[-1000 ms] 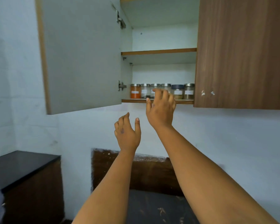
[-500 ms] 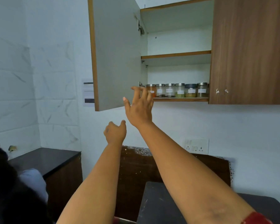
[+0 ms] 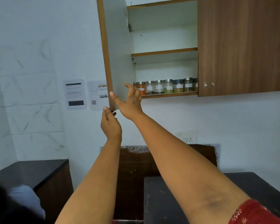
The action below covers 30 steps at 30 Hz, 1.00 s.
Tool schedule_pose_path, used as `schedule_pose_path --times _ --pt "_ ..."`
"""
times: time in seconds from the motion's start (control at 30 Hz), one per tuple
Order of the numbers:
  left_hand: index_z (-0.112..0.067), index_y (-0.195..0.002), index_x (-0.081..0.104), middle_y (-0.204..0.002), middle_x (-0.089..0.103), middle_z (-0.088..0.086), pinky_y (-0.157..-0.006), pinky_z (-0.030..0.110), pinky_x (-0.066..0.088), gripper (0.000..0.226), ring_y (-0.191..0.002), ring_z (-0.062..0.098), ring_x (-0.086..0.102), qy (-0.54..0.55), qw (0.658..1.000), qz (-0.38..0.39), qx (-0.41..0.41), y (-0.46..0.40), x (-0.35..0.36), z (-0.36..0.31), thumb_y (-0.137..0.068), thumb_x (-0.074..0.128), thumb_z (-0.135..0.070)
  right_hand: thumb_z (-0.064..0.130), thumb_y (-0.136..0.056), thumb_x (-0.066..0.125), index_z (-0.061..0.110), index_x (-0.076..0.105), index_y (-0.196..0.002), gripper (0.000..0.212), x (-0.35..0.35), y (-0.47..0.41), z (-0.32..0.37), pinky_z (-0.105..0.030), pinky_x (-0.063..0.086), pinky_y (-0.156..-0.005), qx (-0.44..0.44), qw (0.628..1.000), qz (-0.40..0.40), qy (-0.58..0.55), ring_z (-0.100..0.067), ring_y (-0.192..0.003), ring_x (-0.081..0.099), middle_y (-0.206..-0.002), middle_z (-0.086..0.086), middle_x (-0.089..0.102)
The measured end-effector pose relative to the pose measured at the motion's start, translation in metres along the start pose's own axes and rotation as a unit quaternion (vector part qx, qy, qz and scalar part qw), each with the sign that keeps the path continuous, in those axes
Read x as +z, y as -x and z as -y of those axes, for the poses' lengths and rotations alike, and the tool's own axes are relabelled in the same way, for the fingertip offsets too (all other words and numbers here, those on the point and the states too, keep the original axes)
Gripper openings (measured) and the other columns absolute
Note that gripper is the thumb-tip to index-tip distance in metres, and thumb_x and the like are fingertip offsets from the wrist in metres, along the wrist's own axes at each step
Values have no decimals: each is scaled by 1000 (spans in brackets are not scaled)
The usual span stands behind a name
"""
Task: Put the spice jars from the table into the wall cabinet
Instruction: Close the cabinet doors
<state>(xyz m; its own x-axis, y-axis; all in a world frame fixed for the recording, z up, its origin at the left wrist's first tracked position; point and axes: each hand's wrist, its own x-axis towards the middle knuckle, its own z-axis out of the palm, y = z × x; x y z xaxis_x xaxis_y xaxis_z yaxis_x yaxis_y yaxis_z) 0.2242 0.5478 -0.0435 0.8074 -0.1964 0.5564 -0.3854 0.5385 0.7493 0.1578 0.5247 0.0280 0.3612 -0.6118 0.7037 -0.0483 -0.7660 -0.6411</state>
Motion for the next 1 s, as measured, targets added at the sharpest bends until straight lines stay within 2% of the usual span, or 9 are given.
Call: schedule_pose_path --times 0.1,0.2,0.33,0.47,0.53,0.7,0.83,0.9,1.0 --pt "-17 -84 58 -80 62 -4 -68 26 46 17 -77 9 58 -74 985 67 143 0 9 3 -95 50 -27 59 -89 53 27 26 -146 71 -7 1 -7 -42 27 -112 -2 1000 -8 12 -24 -138 21 -148 -4 26" --pt "-10 -82 57 -80 62 1 -58 21 41 10 -75 14 57 -105 966 118 205 8 30 0 -83 52 -18 44 -98 46 20 23 -149 61 -23 0 -16 -46 27 -113 -4 998 -52 35 -27 -140 22 -152 -5 29" --pt "-9 -86 57 -87 60 4 -52 16 32 3 -77 14 55 -114 959 139 221 32 69 -4 -85 58 -12 34 -103 37 10 19 -152 57 -59 -5 -41 -43 33 -113 -7 992 -85 96 -27 -138 33 -150 -11 34" --pt "-10 -113 58 -113 59 6 -73 24 50 29 -100 16 56 -90 959 165 212 45 108 1 -86 65 -17 28 -102 40 14 20 -151 54 -97 -8 -63 -40 46 -103 -25 988 -101 113 -24 -122 53 -139 -9 49" --pt "-16 -134 49 -133 50 6 -91 18 41 45 -118 17 47 -99 947 193 235 51 134 2 -91 60 -23 25 -102 42 20 11 -153 59 -117 -11 -76 -34 51 -95 -34 985 -114 121 -20 -109 61 -131 -8 56" --pt "-20 -152 24 -158 22 3 -109 37 30 67 -140 23 25 -166 901 260 305 63 196 14 -94 57 -28 25 -103 41 30 2 -154 66 -163 -26 -115 -20 51 -67 -31 975 -137 172 -10 -76 63 -109 -9 65" --pt "-19 -151 29 -157 23 7 -110 49 35 67 -141 28 27 -200 884 258 334 72 248 37 -92 55 -35 26 -103 41 33 3 -154 65 -198 -49 -161 -13 45 -68 -23 974 -132 182 -7 -83 61 -125 -10 59" --pt "-20 -151 29 -158 23 8 -109 50 36 68 -141 29 27 -230 877 248 341 74 274 46 -91 57 -37 23 -102 43 33 5 -155 65 -211 -59 -182 -16 45 -76 -24 970 -140 197 -15 -101 60 -140 -9 46" --pt "-21 -152 26 -159 18 7 -111 47 35 72 -143 29 24 -288 865 231 339 80 315 63 -91 58 -40 20 -102 43 32 7 -155 66 -232 -80 -215 -23 52 -74 -29 960 -150 235 -22 -99 63 -140 -12 39"
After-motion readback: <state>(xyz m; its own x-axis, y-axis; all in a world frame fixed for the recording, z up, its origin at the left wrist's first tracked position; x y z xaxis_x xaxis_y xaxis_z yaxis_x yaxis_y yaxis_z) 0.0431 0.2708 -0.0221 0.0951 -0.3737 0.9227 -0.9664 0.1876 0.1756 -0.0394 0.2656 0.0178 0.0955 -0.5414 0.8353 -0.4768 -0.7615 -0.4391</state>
